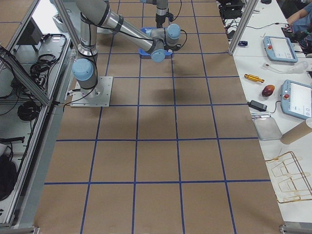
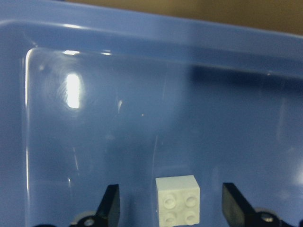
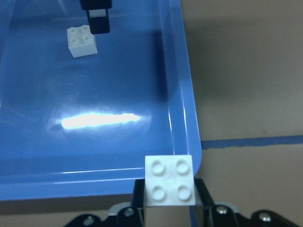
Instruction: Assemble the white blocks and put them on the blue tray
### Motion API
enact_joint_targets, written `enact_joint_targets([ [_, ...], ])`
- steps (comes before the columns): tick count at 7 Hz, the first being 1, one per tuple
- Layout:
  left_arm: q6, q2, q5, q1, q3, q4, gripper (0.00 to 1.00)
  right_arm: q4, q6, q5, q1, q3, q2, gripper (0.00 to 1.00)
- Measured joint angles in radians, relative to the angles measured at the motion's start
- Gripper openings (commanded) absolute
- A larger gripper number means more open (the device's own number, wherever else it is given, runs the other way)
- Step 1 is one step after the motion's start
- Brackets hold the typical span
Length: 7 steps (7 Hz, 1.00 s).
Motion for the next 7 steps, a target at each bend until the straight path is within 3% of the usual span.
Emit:
enact_joint_targets([
  [2,0.082,0.004,-0.021,0.040,-0.016,-0.016,0.23,-0.080,0.082,-0.009,0.079,0.026,-0.001,0.00],
  [7,0.138,0.006,-0.036,0.054,-0.062,-0.033,0.16,-0.199,0.193,-0.010,0.170,0.070,0.035,0.00],
])
